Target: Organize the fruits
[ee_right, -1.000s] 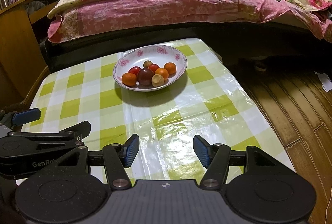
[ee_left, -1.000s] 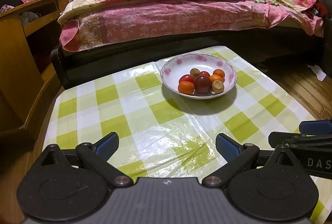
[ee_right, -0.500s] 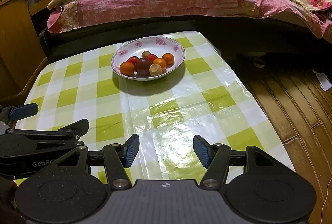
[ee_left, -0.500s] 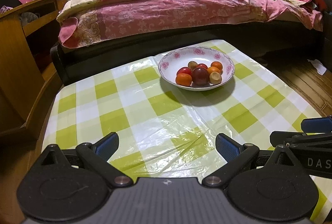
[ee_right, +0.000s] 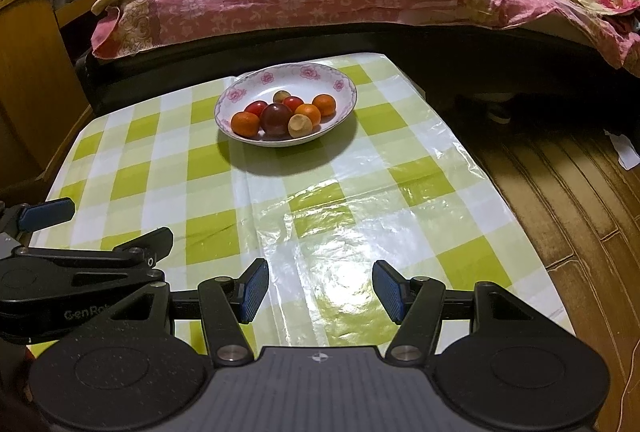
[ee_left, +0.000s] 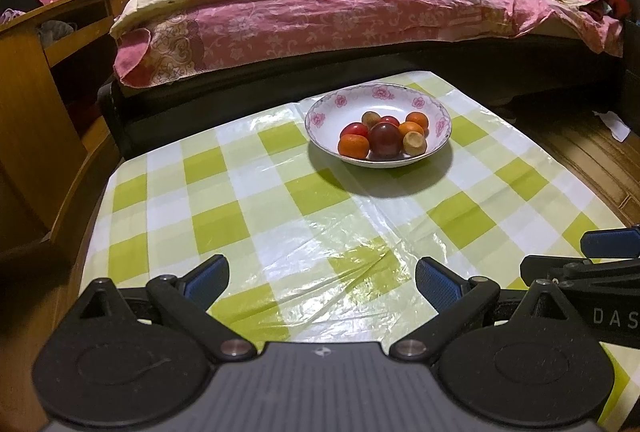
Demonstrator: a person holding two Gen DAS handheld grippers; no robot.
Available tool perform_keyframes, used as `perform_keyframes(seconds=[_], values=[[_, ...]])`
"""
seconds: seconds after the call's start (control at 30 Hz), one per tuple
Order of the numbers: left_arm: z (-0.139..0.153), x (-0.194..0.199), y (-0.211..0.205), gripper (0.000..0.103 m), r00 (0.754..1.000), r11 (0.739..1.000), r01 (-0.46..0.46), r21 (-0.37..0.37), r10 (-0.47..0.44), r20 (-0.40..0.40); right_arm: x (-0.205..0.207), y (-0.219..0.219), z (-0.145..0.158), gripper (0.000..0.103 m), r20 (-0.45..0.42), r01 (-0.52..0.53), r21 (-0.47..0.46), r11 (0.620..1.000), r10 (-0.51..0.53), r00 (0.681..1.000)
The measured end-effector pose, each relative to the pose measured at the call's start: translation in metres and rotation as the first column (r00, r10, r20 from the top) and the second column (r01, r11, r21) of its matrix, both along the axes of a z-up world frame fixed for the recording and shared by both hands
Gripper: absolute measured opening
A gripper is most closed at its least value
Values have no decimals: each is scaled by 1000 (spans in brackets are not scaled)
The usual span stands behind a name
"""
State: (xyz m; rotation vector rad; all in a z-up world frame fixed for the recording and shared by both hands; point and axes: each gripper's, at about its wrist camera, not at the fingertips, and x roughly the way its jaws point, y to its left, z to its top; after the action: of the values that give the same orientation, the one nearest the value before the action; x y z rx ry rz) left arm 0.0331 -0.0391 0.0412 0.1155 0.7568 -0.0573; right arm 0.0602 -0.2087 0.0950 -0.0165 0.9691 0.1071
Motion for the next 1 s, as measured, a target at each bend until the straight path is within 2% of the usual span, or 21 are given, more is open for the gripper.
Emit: perform_keyframes(seconds=[1.0], values=[[-1, -19, -4, 103, 1000, 1000, 5, 2, -5, -16, -19, -4, 0, 55, -13, 7, -5, 1000, -7, 1000]])
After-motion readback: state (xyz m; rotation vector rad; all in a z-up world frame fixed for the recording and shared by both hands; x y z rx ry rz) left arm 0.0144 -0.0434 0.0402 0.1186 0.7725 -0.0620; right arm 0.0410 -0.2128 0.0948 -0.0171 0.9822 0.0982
